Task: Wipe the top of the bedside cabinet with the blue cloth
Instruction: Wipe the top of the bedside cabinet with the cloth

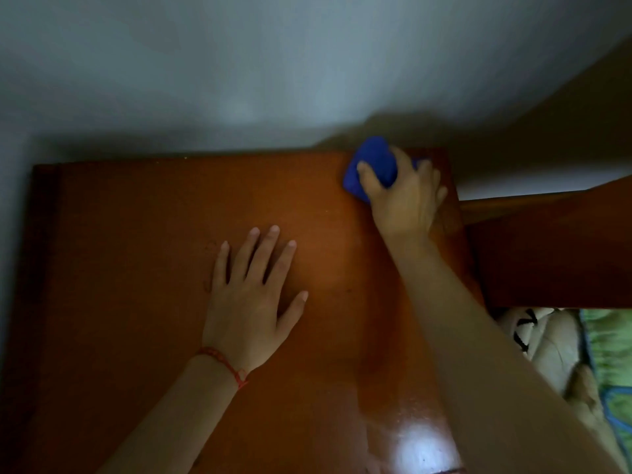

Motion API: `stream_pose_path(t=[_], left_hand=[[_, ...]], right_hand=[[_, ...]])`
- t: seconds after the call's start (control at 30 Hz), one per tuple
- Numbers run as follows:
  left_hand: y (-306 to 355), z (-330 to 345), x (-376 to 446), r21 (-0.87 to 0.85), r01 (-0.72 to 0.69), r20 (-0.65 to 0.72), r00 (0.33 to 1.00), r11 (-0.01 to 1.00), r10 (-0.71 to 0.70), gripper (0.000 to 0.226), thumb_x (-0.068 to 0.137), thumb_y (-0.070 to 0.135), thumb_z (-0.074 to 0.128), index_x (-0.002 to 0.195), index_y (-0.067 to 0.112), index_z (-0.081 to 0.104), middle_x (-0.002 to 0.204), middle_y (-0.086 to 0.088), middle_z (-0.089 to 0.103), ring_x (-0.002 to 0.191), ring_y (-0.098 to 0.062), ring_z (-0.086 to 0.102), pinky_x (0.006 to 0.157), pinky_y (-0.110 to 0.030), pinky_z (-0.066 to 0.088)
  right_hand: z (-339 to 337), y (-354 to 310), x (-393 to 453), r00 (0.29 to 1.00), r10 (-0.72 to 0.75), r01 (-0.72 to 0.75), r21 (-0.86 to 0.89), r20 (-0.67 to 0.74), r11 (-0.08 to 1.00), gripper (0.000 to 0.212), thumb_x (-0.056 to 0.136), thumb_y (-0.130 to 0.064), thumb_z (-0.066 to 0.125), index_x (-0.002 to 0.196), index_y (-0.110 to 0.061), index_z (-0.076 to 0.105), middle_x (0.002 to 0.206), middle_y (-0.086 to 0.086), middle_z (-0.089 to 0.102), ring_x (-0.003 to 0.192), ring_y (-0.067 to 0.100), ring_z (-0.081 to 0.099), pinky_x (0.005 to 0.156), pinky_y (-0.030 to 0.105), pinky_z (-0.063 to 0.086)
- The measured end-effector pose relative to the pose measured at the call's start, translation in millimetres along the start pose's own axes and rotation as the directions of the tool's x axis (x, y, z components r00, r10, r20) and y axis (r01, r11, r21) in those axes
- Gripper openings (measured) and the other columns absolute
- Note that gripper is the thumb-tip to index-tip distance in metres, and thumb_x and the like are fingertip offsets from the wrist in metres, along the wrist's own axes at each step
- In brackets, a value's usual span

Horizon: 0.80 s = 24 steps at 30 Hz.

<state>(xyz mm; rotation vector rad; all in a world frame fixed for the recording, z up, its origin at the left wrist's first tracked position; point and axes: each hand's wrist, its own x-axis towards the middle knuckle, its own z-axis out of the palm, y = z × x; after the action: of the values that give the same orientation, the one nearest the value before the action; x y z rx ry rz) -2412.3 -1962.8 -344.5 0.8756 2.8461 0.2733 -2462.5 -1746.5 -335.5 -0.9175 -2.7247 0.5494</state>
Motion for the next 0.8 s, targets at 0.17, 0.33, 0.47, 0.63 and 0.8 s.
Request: stream_pose_path(t=[0.17, 0.33, 0.47, 0.63, 0.8], left_hand=[[0.7, 0.5, 1.4, 0.004, 0.015, 0.016, 1.0, 1.0, -0.015, 0.062, 0.087, 0.052, 0.033, 0.135, 0.014, 0.042, 0.142, -0.016, 0.041, 0.133, -0.034, 0.031, 0.106, -0.055, 0.015], [0.5, -1.9, 1.9, -0.004, 0.024, 0.024, 0.999, 1.0, -0.024, 0.062, 0.086, 0.052, 0.033, 0.134, 0.014, 0.044, 0.142, -0.015, 0.041, 0.132, -0.033, 0.032, 0.107, -0.054, 0.015], [-0.3, -2.6, 2.9, 0.01, 0.011, 0.025, 1.0, 1.0, -0.011, 0.063, 0.085, 0.053, 0.034, 0.133, 0.014, 0.045, 0.141, -0.015, 0.043, 0.13, -0.034, 0.035, 0.105, -0.057, 0.014], [0.3, -1.9, 1.9, 0.004, 0.015, 0.03, 0.999, 1.0, -0.015, 0.063, 0.085, 0.053, 0.034, 0.134, 0.014, 0.045, 0.142, -0.015, 0.042, 0.131, -0.034, 0.033, 0.106, -0.056, 0.015], [-0.6, -2.5, 0.8, -0.002, 0.009, 0.027, 1.0, 1.0, -0.009, 0.062, 0.086, 0.052, 0.034, 0.134, 0.014, 0.044, 0.142, -0.015, 0.041, 0.132, -0.033, 0.032, 0.106, -0.055, 0.014]], right_hand=[[11.4, -18.5, 2.6, 0.997, 0.068, -0.068, 0.015, -0.023, 0.998, 0.059, 0.083, -0.053, 0.05, 0.131, -0.021, 0.042, 0.121, 0.023, 0.048, 0.112, 0.036, 0.04, 0.089, 0.041, 0.027], [20.4, -41.3, -3.9, 0.976, -0.208, 0.21, -0.021, 0.071, 0.977, 0.06, 0.081, -0.058, 0.049, 0.129, -0.023, 0.045, 0.117, 0.019, 0.049, 0.106, 0.034, 0.041, 0.083, 0.04, 0.026], [11.3, -15.9, 9.9, 0.999, 0.016, -0.016, -0.004, -0.041, 1.0, 0.058, 0.079, -0.057, 0.053, 0.126, -0.024, 0.048, 0.116, 0.021, 0.051, 0.108, 0.036, 0.042, 0.087, 0.042, 0.028], [29.3, -54.0, -8.4, 0.987, -0.149, 0.148, 0.014, 0.066, 0.989, 0.06, 0.081, -0.056, 0.051, 0.129, -0.02, 0.044, 0.118, 0.021, 0.049, 0.106, 0.035, 0.042, 0.083, 0.04, 0.025], [18.2, -33.8, -30.5, 0.99, -0.13, 0.129, 0.016, 0.059, 0.991, 0.06, 0.082, -0.058, 0.047, 0.13, -0.022, 0.043, 0.124, 0.02, 0.049, 0.11, 0.034, 0.042, 0.088, 0.04, 0.023]])
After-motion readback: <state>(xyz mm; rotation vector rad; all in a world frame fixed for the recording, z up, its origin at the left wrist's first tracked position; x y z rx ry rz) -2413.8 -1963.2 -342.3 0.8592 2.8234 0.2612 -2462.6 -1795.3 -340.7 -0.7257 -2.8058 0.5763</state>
